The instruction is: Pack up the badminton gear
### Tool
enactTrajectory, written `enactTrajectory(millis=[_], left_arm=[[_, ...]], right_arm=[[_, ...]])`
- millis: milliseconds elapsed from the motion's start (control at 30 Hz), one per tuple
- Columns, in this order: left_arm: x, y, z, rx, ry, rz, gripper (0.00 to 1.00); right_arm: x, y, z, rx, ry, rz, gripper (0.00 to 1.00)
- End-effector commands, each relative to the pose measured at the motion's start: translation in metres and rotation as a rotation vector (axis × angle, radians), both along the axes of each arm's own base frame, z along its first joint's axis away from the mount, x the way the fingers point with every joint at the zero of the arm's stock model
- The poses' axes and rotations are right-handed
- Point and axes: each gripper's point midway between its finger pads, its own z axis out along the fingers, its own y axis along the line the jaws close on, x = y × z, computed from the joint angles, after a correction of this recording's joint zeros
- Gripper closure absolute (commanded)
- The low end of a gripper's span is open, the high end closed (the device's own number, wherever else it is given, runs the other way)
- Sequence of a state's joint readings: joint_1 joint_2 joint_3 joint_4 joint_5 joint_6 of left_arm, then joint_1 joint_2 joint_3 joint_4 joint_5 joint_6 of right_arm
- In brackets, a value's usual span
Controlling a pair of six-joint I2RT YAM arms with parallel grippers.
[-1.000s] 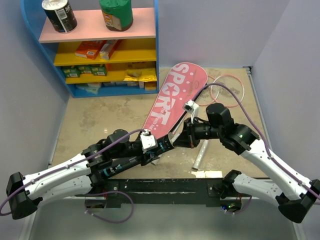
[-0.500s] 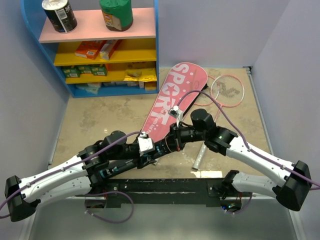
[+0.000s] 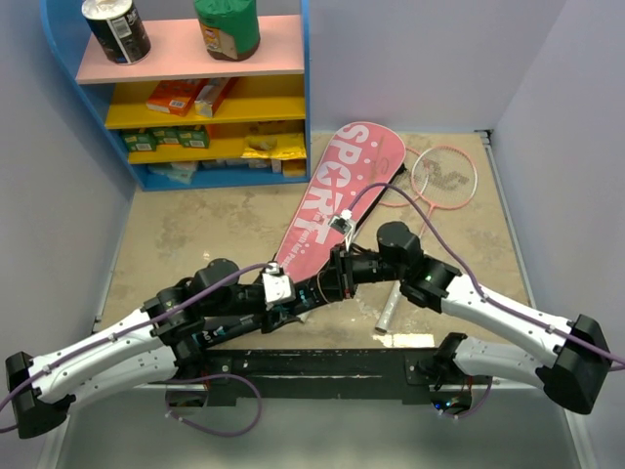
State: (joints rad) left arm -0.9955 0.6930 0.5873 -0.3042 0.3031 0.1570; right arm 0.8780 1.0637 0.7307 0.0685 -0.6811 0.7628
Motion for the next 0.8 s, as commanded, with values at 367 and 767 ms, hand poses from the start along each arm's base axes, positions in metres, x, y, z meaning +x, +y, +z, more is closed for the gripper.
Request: enactTrajectory(millis=[367, 767], left_arm=[[0.009, -0.027, 0.066, -0.225, -0.106, -0.023, 1.00], [0.013, -0.028, 0.059, -0.192, -0.093, -0.007, 1.00]], right_arm=[[0.000, -0.032, 0.040, -0.093, -0.174, -0.122, 0.52], [0.033, -0.070, 0.073, -0.157, -0.226, -0.406, 0.46]])
